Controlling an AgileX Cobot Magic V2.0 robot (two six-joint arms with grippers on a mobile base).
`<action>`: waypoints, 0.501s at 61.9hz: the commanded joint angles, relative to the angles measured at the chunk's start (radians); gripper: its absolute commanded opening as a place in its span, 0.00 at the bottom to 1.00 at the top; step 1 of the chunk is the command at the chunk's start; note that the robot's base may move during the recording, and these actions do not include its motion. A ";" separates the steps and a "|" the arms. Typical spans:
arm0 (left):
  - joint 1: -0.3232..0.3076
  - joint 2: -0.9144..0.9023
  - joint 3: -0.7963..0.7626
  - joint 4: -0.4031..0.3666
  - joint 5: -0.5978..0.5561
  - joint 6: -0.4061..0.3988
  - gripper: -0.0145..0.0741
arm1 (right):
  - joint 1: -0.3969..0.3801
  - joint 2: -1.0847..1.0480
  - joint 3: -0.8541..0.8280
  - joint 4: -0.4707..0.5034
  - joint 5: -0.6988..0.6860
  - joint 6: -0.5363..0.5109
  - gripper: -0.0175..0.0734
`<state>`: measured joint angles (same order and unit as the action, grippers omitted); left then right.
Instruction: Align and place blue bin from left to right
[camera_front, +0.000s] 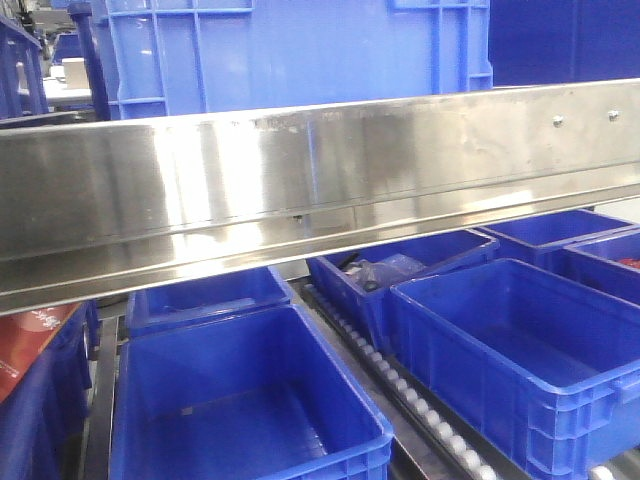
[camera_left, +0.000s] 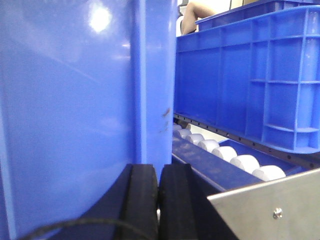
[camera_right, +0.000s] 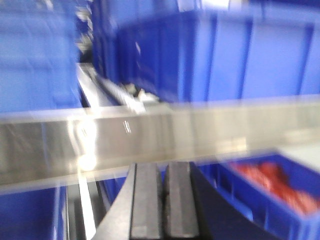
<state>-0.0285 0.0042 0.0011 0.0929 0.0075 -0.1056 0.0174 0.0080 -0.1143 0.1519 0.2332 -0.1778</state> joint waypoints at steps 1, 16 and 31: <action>0.004 -0.004 -0.001 -0.004 -0.023 0.001 0.17 | -0.013 -0.008 0.045 0.008 -0.044 -0.009 0.11; 0.004 -0.004 -0.001 -0.004 -0.023 0.001 0.17 | -0.013 -0.008 0.114 -0.018 -0.155 0.007 0.11; 0.004 -0.004 -0.001 -0.004 -0.023 0.001 0.17 | -0.013 -0.008 0.114 -0.036 -0.129 0.011 0.11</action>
<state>-0.0285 0.0042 0.0011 0.0914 0.0000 -0.1056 0.0063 0.0080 0.0000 0.1257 0.1117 -0.1697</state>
